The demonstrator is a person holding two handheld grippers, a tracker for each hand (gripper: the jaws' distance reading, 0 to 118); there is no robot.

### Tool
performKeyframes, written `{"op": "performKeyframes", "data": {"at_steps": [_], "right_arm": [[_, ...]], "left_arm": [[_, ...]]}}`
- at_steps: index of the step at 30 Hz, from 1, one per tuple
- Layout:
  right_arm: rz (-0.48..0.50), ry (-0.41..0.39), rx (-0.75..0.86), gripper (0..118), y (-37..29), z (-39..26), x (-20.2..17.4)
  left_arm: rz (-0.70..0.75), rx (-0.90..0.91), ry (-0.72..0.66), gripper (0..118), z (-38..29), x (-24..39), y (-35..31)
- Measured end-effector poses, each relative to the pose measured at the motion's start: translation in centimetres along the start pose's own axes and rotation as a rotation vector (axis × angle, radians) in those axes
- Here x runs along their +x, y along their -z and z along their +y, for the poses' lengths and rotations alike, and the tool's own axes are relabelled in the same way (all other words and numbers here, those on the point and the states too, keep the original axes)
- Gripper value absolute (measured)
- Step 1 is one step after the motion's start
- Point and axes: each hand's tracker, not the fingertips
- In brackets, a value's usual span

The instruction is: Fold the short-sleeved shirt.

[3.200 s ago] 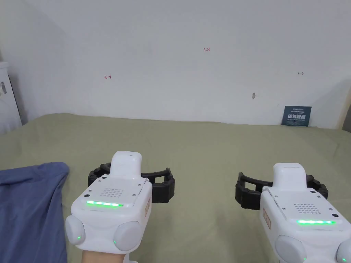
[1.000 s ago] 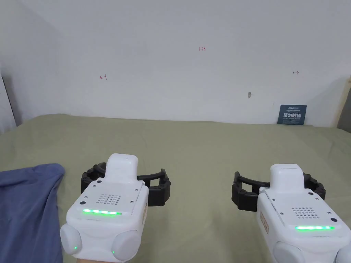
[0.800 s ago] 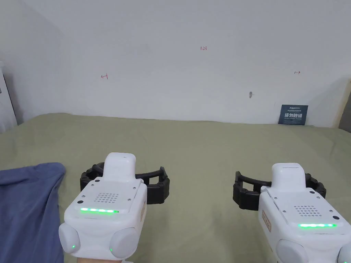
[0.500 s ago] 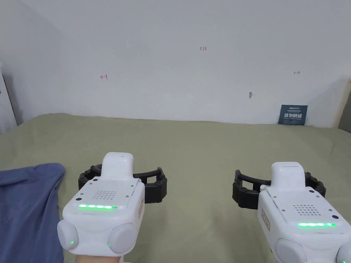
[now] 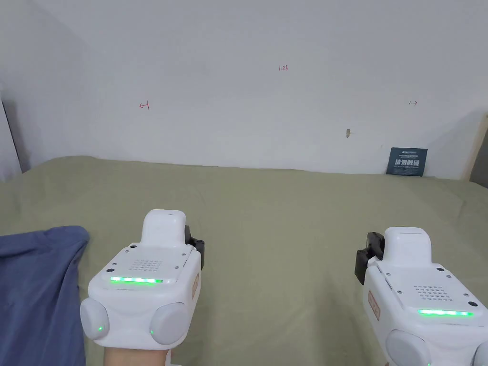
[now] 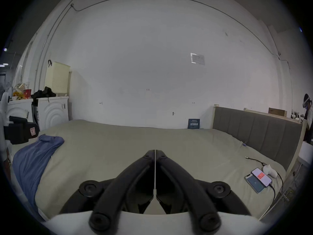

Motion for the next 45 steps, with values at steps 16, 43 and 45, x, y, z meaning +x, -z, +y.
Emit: {"op": "performKeyframes", "data": {"at_steps": [16,43,45], "right_arm": [[0.309,0.017,-0.032,1,3.7,1.7,-12.9],[0.645,-0.059,-0.115,2,5.9,-0.4,-30.3],[0.645,-0.060,-0.135,2,6.6,-1.1,-30.8]], "left_arm": [[0.328,-0.003,-0.037,3,1.7,-13.3,-4.4],[0.544,-0.182,-0.176,3,-1.4,-29.7,-2.1],[0.509,-0.241,-0.194,3,-2.1,-30.4,0.4]]}}
